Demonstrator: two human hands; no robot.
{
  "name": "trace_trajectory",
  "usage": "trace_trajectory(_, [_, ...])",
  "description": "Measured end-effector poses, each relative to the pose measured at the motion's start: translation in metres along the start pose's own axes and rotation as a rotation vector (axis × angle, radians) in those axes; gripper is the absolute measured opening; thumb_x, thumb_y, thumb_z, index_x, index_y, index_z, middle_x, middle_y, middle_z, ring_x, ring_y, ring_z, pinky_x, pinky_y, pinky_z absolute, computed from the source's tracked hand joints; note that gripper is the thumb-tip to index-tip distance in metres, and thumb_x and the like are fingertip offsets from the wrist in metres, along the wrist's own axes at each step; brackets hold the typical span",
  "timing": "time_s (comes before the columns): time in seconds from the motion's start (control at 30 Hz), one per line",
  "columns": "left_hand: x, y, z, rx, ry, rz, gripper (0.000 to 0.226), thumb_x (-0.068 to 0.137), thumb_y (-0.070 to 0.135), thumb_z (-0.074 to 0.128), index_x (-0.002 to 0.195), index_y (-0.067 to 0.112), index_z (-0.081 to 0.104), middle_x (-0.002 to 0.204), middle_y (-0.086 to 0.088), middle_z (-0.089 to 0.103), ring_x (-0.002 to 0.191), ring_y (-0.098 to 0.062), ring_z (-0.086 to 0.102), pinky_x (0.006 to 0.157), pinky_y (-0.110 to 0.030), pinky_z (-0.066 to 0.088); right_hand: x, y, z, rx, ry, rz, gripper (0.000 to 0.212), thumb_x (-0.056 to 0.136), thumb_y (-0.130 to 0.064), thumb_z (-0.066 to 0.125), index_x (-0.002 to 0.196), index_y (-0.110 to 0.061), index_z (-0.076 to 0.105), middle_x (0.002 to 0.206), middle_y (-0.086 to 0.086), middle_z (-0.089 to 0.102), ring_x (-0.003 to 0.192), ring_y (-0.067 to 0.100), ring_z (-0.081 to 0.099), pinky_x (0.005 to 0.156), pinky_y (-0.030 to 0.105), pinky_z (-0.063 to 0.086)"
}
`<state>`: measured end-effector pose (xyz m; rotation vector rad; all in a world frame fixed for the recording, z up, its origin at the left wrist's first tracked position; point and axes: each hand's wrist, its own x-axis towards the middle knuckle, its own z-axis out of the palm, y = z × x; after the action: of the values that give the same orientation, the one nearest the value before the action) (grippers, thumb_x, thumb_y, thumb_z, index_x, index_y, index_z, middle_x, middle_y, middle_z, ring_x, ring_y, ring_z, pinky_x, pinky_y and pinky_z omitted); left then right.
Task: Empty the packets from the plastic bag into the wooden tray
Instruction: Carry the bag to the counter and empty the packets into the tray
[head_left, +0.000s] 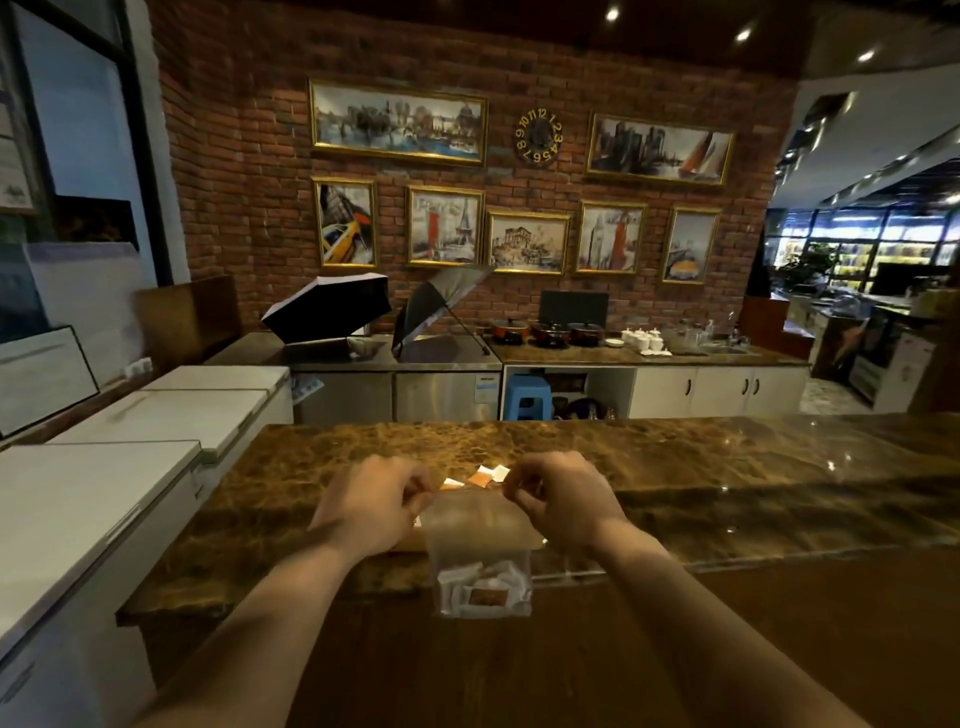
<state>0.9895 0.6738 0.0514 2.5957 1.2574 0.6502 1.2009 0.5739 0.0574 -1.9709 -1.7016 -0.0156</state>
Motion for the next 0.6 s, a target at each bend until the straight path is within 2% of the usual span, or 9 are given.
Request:
trace_trajectory(0.1, [0.041, -0.018, 0.007, -0.075, -0.067, 0.005, 0.010, 0.093, 0.034, 0.063, 0.098, 0.042, 0.066, 0.096, 0.021, 0.067, 0.088, -0.001, 0.063, 0.081, -0.032, 0.057, 0.037, 0.006, 0.012, 0.000, -0.008, 0.028, 0.010, 0.092, -0.030, 0.066, 0.099, -0.035, 0.072, 0.100, -0.012, 0.072, 0.091, 0.007, 0.066, 0.081, 0.038, 0.061])
trace_trajectory(0.23, [0.079, -0.032, 0.019, -0.046, -0.007, 0.030, 0.009, 0.092, 0.031, 0.065, 0.098, 0.037, 0.069, 0.096, 0.018, 0.066, 0.091, -0.005, 0.060, 0.075, -0.027, 0.053, 0.077, 0.017, 0.026, -0.019, 0.024, 0.022, 0.010, 0.091, -0.027, 0.068, 0.096, -0.035, 0.072, 0.099, -0.012, 0.074, 0.090, 0.009, 0.067, 0.080, 0.039, 0.061])
trace_trajectory(0.43, [0.137, -0.040, 0.044, -0.052, 0.014, 0.027, 0.015, 0.090, 0.025, 0.069, 0.100, 0.036, 0.070, 0.096, 0.017, 0.068, 0.087, 0.000, 0.061, 0.070, -0.016, 0.048, 0.132, 0.047, 0.041, -0.017, 0.000, -0.001, 0.012, 0.092, -0.024, 0.067, 0.098, -0.033, 0.072, 0.100, -0.013, 0.072, 0.089, 0.006, 0.065, 0.080, 0.036, 0.060])
trace_trajectory(0.6, [0.165, -0.038, 0.056, 0.036, 0.030, 0.039, 0.012, 0.093, 0.037, 0.064, 0.104, 0.041, 0.065, 0.097, 0.022, 0.064, 0.093, -0.001, 0.062, 0.081, -0.027, 0.054, 0.169, 0.074, 0.052, 0.028, -0.010, 0.016, 0.010, 0.092, -0.026, 0.066, 0.093, -0.035, 0.071, 0.097, -0.014, 0.071, 0.089, 0.008, 0.064, 0.081, 0.037, 0.058])
